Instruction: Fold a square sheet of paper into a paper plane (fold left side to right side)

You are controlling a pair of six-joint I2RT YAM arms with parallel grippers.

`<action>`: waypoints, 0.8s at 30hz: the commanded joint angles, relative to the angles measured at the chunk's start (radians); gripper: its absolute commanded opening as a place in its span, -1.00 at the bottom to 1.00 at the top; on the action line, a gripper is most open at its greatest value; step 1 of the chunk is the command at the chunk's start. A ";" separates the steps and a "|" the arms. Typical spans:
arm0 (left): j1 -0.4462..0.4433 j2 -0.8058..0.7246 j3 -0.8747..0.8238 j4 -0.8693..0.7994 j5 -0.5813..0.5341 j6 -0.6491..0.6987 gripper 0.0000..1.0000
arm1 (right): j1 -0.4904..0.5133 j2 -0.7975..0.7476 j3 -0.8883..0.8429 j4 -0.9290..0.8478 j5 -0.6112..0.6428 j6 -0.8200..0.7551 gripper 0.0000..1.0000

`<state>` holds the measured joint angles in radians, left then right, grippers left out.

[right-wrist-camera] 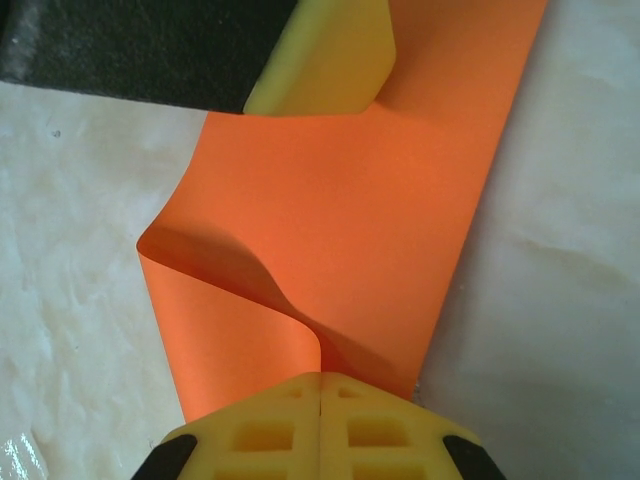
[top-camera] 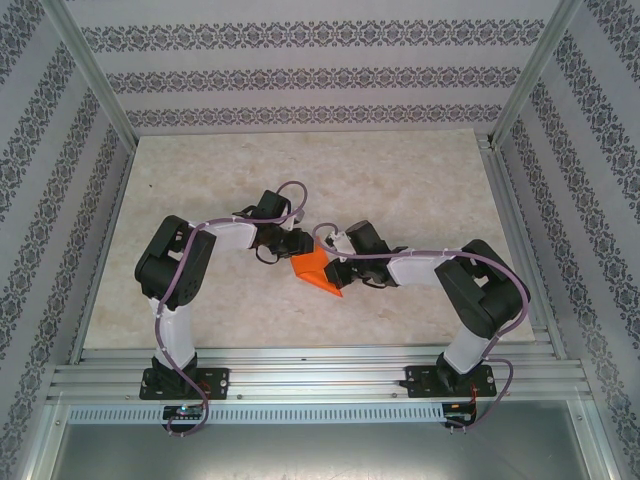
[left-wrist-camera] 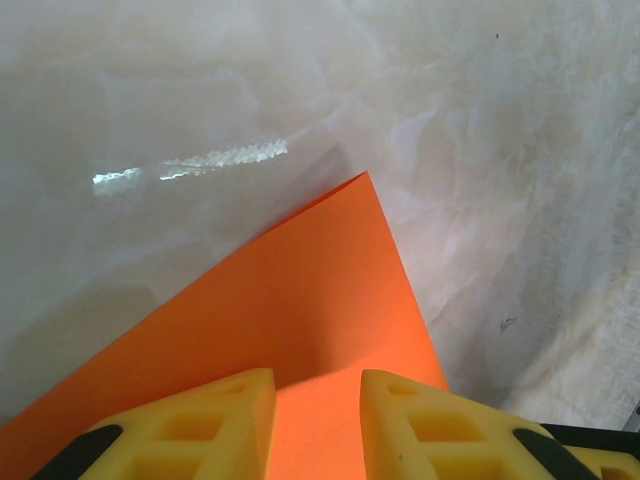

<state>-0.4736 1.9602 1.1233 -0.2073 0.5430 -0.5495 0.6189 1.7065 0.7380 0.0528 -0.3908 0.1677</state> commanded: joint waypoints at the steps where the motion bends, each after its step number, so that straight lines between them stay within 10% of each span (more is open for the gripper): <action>1: -0.025 0.058 -0.011 -0.082 -0.047 0.031 -0.39 | -0.008 0.001 0.021 0.015 0.012 0.015 -1.00; 24: -0.027 0.057 -0.009 -0.086 -0.050 0.031 -0.39 | -0.019 0.042 0.047 -0.046 0.027 0.025 -1.00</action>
<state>-0.4747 1.9617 1.1271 -0.2119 0.5400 -0.5495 0.6060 1.7325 0.7643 0.0162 -0.3855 0.1860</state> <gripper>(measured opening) 0.305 0.043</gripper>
